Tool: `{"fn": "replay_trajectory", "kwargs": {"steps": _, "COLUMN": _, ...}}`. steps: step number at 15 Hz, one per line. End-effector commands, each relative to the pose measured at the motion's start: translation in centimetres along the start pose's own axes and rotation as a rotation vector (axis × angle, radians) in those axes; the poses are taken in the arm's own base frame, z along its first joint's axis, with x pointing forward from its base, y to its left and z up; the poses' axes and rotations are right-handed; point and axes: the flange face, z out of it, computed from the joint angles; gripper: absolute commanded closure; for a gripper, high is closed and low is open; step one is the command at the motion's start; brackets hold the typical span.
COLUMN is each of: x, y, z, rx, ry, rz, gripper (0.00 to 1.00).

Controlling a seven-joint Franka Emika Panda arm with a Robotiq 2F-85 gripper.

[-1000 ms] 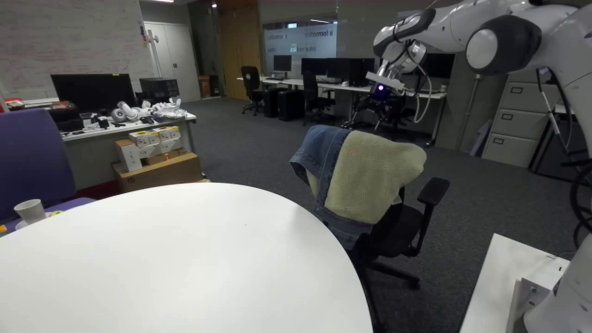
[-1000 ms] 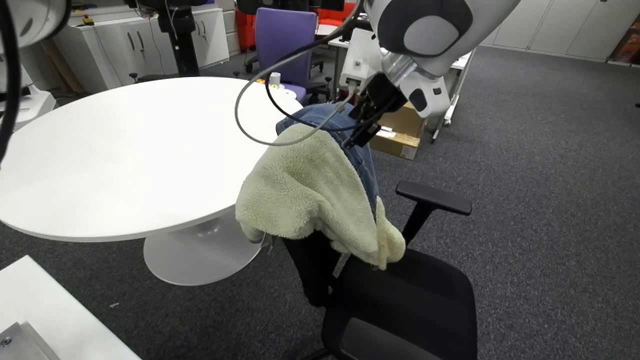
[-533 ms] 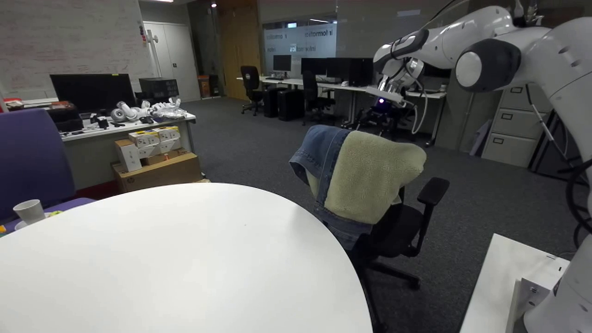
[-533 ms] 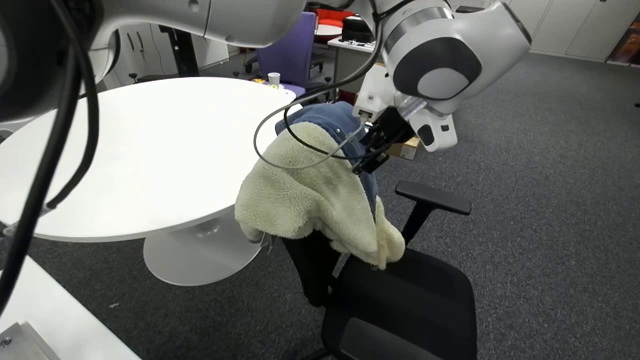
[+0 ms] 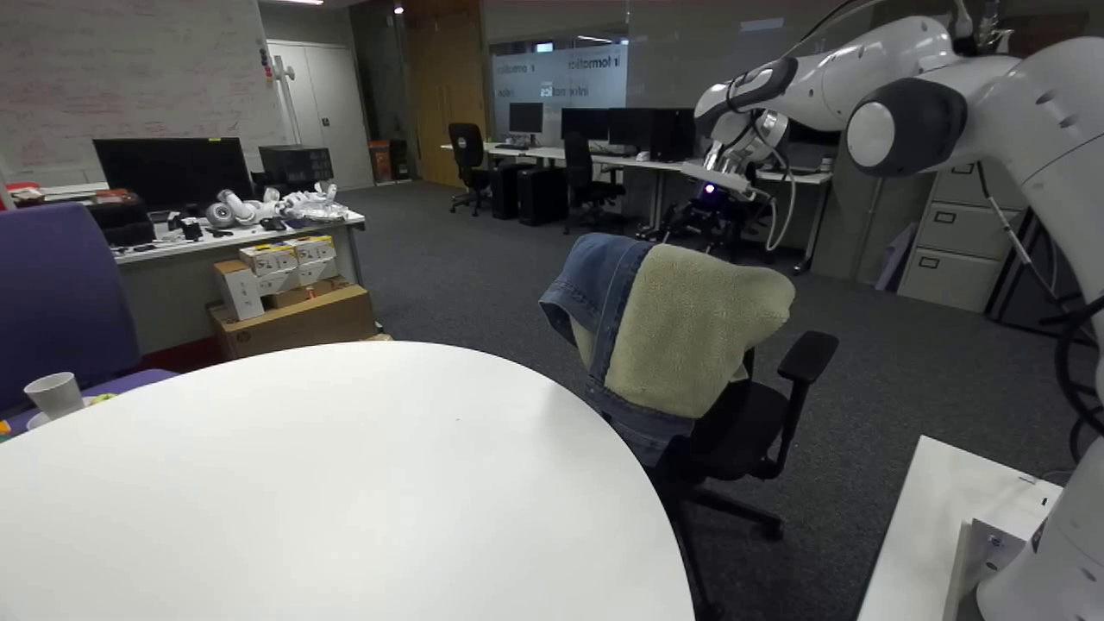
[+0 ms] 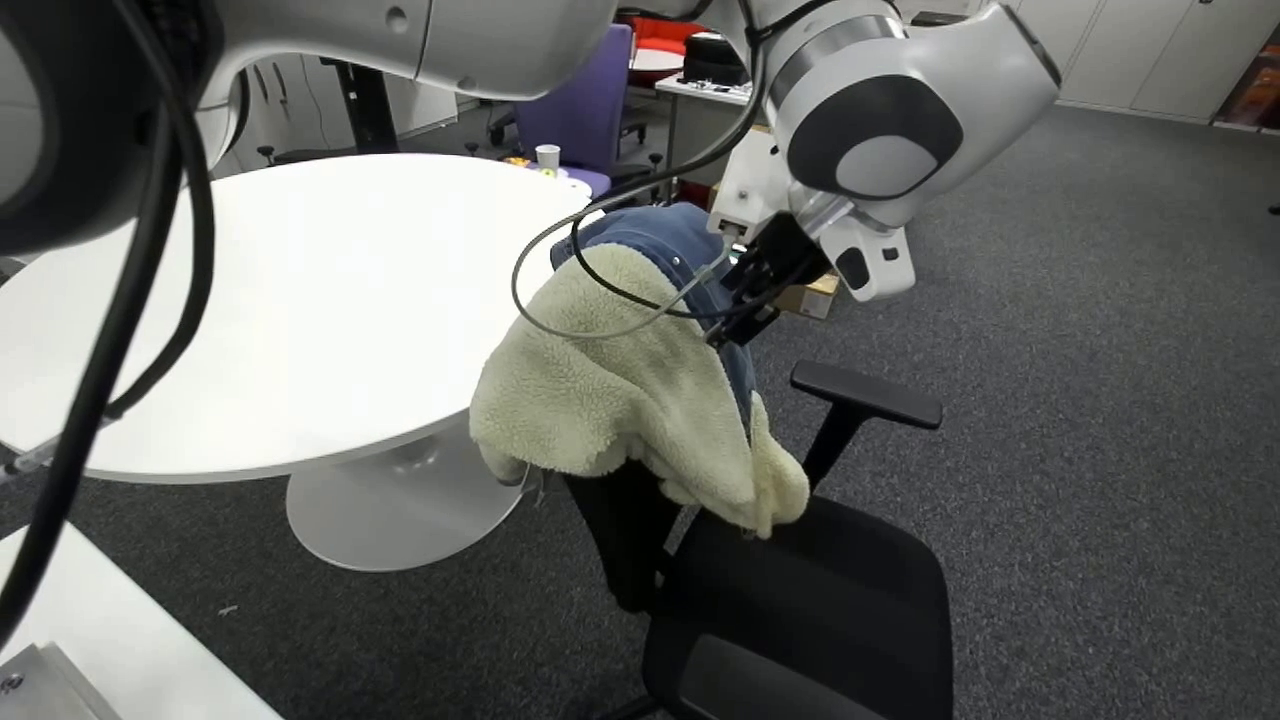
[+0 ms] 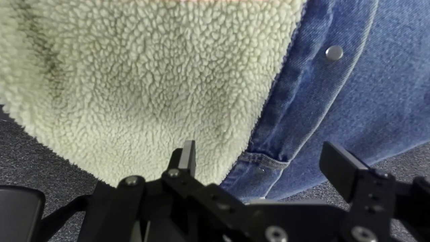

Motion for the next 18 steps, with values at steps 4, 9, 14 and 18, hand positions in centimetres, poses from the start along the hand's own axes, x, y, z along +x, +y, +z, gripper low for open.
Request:
{"fn": "replay_trajectory", "kwargs": {"steps": 4, "x": -0.7, "y": -1.6, "z": 2.7, "rx": -0.021, "ry": -0.076, "rz": 0.027, "gripper": 0.00}}
{"fn": "replay_trajectory", "kwargs": {"steps": 9, "x": 2.4, "y": -0.3, "z": 4.5, "rx": -0.026, "ry": -0.072, "rz": 0.129, "gripper": 0.00}}
{"fn": "replay_trajectory", "kwargs": {"steps": 14, "x": 7.2, "y": 2.4, "z": 5.7, "rx": -0.024, "ry": -0.048, "rz": 0.266, "gripper": 0.00}}
{"fn": "replay_trajectory", "kwargs": {"steps": 18, "x": 9.6, "y": 4.2, "z": 6.9, "rx": -0.030, "ry": -0.064, "rz": 0.356, "gripper": 0.00}}
